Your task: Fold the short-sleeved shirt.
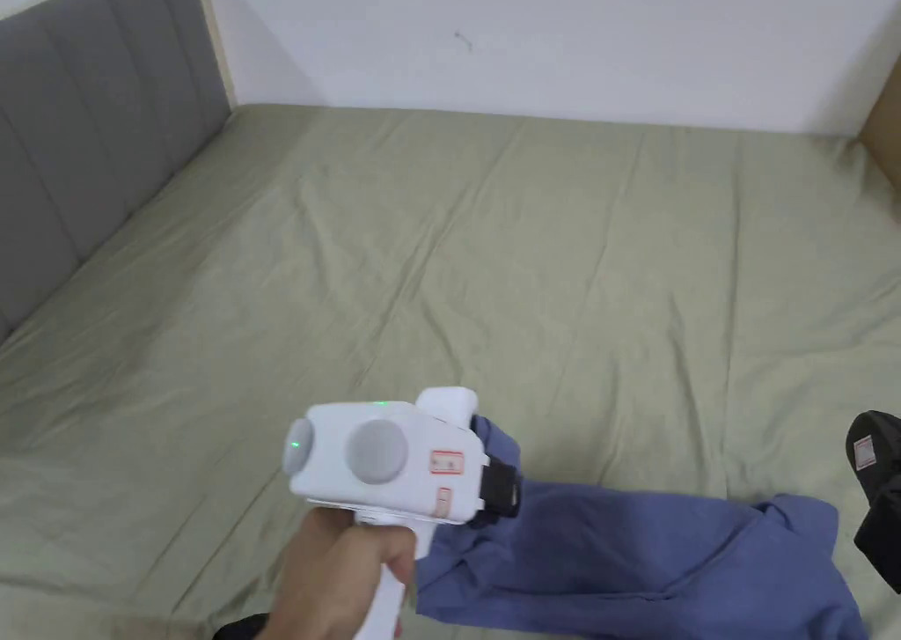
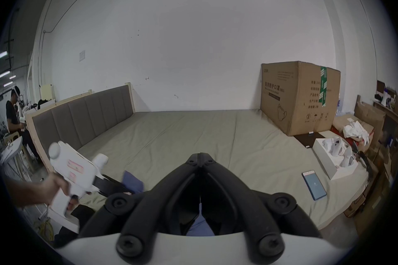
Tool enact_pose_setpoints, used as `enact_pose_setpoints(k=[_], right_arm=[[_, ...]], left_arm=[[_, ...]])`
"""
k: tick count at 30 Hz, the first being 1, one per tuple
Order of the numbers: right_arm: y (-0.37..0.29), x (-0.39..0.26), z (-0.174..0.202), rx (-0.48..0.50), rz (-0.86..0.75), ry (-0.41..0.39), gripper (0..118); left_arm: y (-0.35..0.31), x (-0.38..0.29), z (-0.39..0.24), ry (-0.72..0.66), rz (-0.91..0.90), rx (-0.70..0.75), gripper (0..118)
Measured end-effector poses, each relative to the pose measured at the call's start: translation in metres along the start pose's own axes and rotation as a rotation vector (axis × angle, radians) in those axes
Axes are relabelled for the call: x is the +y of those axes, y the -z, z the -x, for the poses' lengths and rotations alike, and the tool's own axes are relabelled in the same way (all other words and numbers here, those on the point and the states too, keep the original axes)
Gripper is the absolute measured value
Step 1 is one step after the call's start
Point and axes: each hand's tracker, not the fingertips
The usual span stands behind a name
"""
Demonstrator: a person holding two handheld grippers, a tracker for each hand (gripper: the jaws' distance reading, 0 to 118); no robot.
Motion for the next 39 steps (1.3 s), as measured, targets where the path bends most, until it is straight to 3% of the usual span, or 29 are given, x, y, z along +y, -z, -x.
enact_pose_setpoints(k=[6,7,8,9,10,11,14,15,17,18,19,20,22,23,26,28,32,39], right_arm=[[-0.001,-0.001,-0.008,0.000,0.009,0.013,0],[-0.001,0.000,-0.009,-0.001,0.004,0.007,0],[-0.002,0.001,-0.009,-0.001,0.002,0.003,0],[-0.002,0.001,-0.009,-0.002,-0.003,-0.004,0],[-0.003,0.002,-0.010,-0.007,-0.008,-0.009,0],[-0.003,0.002,-0.010,-0.007,-0.010,-0.011,0],[-0.003,0.001,-0.015,-0.008,-0.007,-0.003,0],[-0.003,0.001,-0.016,-0.003,-0.003,0.007,0],[-0.003,-0.001,-0.019,-0.005,-0.001,0.033,0],[-0.003,-0.001,-0.020,-0.004,-0.004,0.036,0],[-0.005,-0.002,-0.020,-0.006,-0.010,0.037,0],[-0.005,-0.003,-0.019,-0.008,-0.011,0.037,0],[-0.004,-0.003,-0.020,-0.004,-0.008,0.038,0],[-0.004,-0.003,-0.020,-0.001,-0.008,0.038,0],[-0.004,-0.003,-0.023,-0.002,-0.007,0.035,0],[-0.004,-0.002,-0.026,-0.008,-0.009,0.036,0],[0.000,-0.004,-0.034,-0.010,0.009,0.049,0],[-0.001,-0.010,-0.041,-0.020,0.026,0.058,0]], left_arm=[[0.065,-0.017,-0.009,0.032,0.117,0.086,10],[0.070,-0.020,-0.006,0.025,0.121,0.074,16],[0.072,-0.022,-0.004,0.020,0.136,0.069,34],[0.069,-0.025,-0.003,0.009,0.123,0.068,69],[0.062,-0.026,-0.002,-0.005,0.095,0.049,92],[0.049,-0.025,-0.003,-0.013,0.048,0.015,103],[-0.003,-0.020,-0.001,0.016,-0.094,-0.031,104],[-0.019,-0.019,0.001,0.029,-0.172,0.017,104],[-0.044,-0.021,0.008,0.065,-0.321,0.146,101],[-0.052,-0.024,0.014,0.066,-0.391,0.197,82],[-0.056,-0.028,0.017,0.066,-0.432,0.236,46],[-0.053,-0.029,0.019,0.090,-0.440,0.248,0],[-0.025,-0.038,0.012,0.264,-0.442,0.444,0],[-0.008,-0.040,0.012,0.327,-0.390,0.470,0],[0.024,-0.056,0.008,0.318,-0.289,0.416,0],[0.047,-0.069,-0.004,0.363,-0.260,0.463,0],[0.060,-0.089,-0.035,0.434,-0.275,0.449,0],[0.101,-0.098,-0.067,0.431,-0.213,0.412,0]])
